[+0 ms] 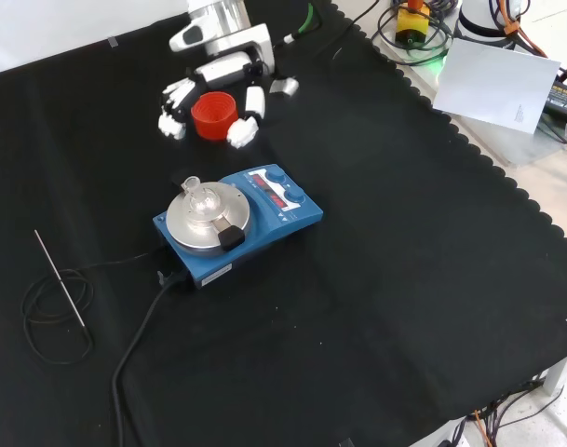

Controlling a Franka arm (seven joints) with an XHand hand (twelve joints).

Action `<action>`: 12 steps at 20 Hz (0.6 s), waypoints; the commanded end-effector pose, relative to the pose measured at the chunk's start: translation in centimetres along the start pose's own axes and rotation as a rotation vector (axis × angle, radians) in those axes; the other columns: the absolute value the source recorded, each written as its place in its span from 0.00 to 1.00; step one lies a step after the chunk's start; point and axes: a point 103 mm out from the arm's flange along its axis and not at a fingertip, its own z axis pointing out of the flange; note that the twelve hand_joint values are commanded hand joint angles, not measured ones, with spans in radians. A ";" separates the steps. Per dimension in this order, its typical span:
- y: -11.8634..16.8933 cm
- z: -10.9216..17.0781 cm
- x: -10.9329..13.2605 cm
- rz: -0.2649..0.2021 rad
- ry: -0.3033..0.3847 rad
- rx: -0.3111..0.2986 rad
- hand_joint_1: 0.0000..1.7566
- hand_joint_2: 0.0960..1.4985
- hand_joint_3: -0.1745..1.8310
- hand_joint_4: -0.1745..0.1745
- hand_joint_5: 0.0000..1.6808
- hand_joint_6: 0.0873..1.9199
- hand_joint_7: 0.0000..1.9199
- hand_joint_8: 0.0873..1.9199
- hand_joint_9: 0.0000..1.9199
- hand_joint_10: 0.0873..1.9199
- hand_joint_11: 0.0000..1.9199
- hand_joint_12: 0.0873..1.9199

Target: Turn on the heater.

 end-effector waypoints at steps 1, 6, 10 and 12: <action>-3.3 -2.2 -0.9 0.002 -0.033 -0.018 0.48 0.31 0.44 0.44 0.20 0.00 0.15 0.33 0.26 0.33 0.01 0.71; -5.4 -3.0 -0.8 0.008 -0.078 0.006 0.48 0.31 0.44 0.45 0.21 0.00 0.15 0.33 0.26 0.33 0.01 0.71; -7.2 -3.8 -1.2 0.018 -0.129 0.037 0.58 0.33 0.49 0.45 0.21 0.00 0.21 0.33 0.30 0.33 0.05 0.71; -8.1 -3.7 -1.2 0.021 -0.147 0.063 0.62 0.33 0.53 0.45 0.22 0.00 0.27 0.33 0.35 0.31 0.12 0.70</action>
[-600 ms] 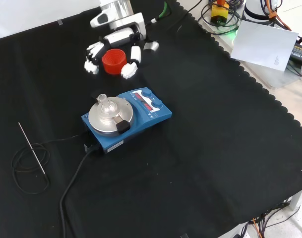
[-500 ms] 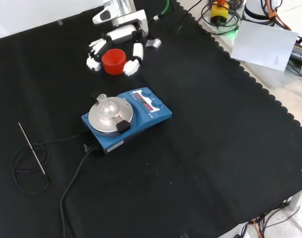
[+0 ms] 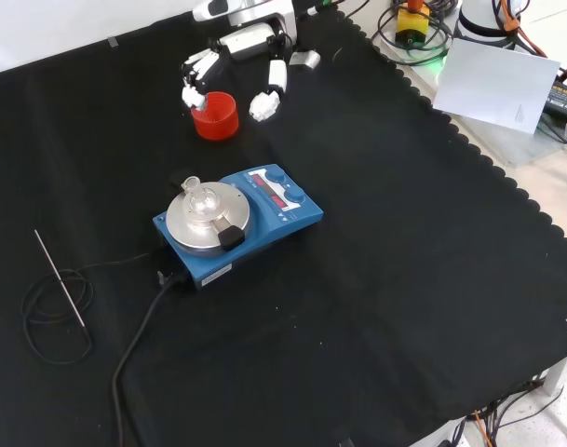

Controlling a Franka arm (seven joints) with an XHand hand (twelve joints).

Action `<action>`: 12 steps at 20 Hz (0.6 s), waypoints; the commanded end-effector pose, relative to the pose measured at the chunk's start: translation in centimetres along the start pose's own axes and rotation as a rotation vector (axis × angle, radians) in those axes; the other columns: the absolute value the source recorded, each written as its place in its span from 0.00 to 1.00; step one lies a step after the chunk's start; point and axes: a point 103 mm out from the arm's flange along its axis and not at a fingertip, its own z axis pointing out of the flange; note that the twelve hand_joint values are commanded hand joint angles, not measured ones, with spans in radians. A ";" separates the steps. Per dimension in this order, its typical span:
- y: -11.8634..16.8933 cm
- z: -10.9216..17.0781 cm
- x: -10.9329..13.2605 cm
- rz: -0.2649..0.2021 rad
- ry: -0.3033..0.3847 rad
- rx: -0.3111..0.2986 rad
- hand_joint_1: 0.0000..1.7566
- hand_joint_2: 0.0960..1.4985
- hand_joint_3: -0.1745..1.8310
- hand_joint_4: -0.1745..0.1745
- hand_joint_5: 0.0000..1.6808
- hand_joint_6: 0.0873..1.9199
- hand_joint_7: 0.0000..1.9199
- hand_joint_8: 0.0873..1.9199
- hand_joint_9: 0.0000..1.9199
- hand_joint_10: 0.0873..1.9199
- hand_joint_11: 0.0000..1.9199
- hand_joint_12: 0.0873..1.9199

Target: Turn on the heater.

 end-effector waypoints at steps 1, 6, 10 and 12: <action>-3.8 -0.5 -0.6 0.017 -0.082 0.061 0.64 0.34 0.54 0.45 0.23 0.00 0.30 0.33 0.38 0.30 0.15 0.69; -6.1 -0.4 -0.9 0.007 -0.138 0.085 0.68 0.36 0.57 0.41 0.26 0.00 0.49 0.39 0.54 0.32 0.34 0.64; -7.5 -0.6 -1.1 0.018 -0.190 0.149 0.78 0.37 0.52 0.32 0.26 0.00 0.57 0.53 0.61 0.45 0.55 0.51; -8.1 -0.6 -1.2 0.024 -0.200 0.191 0.80 0.32 0.59 0.29 0.26 0.00 0.59 0.56 0.65 0.50 0.63 0.48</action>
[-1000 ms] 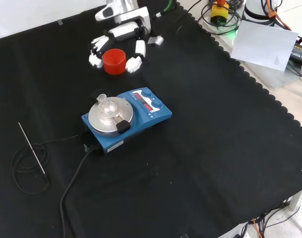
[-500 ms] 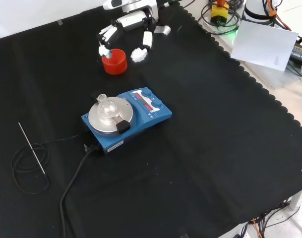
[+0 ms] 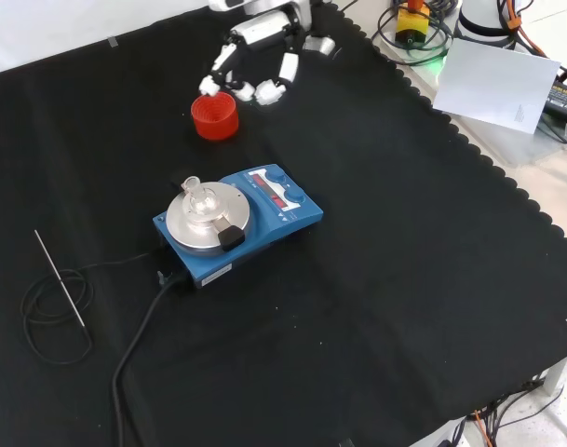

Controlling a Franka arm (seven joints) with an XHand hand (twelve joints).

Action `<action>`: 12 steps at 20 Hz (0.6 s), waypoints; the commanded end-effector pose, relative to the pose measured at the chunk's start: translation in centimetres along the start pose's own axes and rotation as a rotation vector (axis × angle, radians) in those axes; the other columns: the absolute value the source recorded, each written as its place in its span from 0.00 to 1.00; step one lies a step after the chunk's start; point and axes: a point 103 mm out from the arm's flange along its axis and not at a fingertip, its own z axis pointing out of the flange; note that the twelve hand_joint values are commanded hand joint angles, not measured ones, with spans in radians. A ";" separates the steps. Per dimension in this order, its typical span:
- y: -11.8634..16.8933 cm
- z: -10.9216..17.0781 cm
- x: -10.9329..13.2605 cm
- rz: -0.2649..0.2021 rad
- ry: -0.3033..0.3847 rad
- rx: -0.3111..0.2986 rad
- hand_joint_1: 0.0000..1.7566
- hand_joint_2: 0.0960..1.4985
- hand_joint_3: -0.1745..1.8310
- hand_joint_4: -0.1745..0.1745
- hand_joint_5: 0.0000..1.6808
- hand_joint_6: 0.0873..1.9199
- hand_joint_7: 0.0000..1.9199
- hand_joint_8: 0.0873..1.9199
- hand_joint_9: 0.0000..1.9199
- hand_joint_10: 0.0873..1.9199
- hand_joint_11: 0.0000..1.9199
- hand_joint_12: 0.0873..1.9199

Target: Turn on the heater.

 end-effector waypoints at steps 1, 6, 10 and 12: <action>-4.1 0.4 -0.1 0.002 -0.108 0.148 0.80 0.30 0.62 0.28 0.26 0.00 0.60 0.58 0.67 0.52 0.66 0.48; -5.6 0.2 -0.3 -0.005 -0.136 0.220 0.70 0.38 0.56 0.29 0.26 0.00 0.71 0.65 0.74 0.61 0.80 0.56; -6.5 0.5 0.4 -0.002 -0.173 0.272 0.68 0.40 0.54 0.30 0.26 0.00 0.77 0.67 0.83 0.64 0.89 0.64; -6.8 0.8 1.0 -0.016 -0.210 0.272 0.70 0.42 0.53 0.30 0.26 0.00 0.81 0.71 0.88 0.68 0.93 0.71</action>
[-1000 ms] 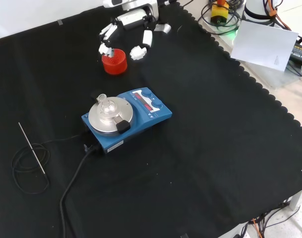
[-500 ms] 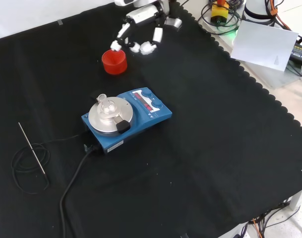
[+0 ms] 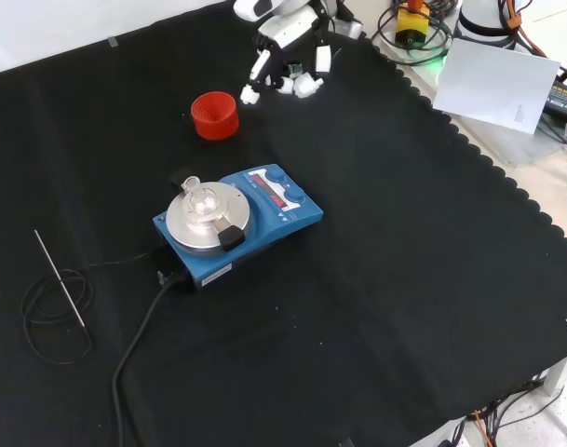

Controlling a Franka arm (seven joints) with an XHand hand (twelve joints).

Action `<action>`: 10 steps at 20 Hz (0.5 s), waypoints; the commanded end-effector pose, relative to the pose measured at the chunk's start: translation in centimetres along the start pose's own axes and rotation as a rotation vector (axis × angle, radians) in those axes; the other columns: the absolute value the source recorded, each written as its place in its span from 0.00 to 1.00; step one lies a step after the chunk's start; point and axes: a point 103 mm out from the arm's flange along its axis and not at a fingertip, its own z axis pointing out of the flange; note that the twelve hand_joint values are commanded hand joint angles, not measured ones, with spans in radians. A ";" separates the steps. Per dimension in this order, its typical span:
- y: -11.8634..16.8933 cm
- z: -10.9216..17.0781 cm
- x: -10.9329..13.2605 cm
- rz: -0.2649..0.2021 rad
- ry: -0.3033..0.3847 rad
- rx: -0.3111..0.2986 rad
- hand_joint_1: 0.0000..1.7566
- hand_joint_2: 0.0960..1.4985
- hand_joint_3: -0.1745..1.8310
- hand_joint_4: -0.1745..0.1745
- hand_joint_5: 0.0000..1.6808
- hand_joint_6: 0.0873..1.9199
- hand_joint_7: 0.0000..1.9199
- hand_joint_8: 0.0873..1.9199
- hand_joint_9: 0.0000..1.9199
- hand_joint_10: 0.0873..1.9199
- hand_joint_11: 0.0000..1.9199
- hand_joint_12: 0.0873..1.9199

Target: Turn on the heater.

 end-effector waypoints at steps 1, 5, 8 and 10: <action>-1.1 0.6 1.4 -0.006 -0.093 0.060 0.72 0.42 0.53 0.31 0.28 0.00 0.83 0.74 0.90 0.72 0.94 0.76; -0.8 1.3 2.3 0.012 -0.124 0.159 0.79 0.43 0.54 0.33 0.29 0.00 0.88 0.82 0.94 0.83 0.96 0.89; -0.4 1.9 2.8 0.024 -0.147 0.243 0.81 0.42 0.57 0.34 0.28 0.00 0.89 0.84 0.95 0.86 0.96 0.92; -0.1 2.2 3.0 0.032 -0.160 0.279 0.82 0.41 0.59 0.35 0.27 0.00 0.89 0.84 0.95 0.87 0.96 0.92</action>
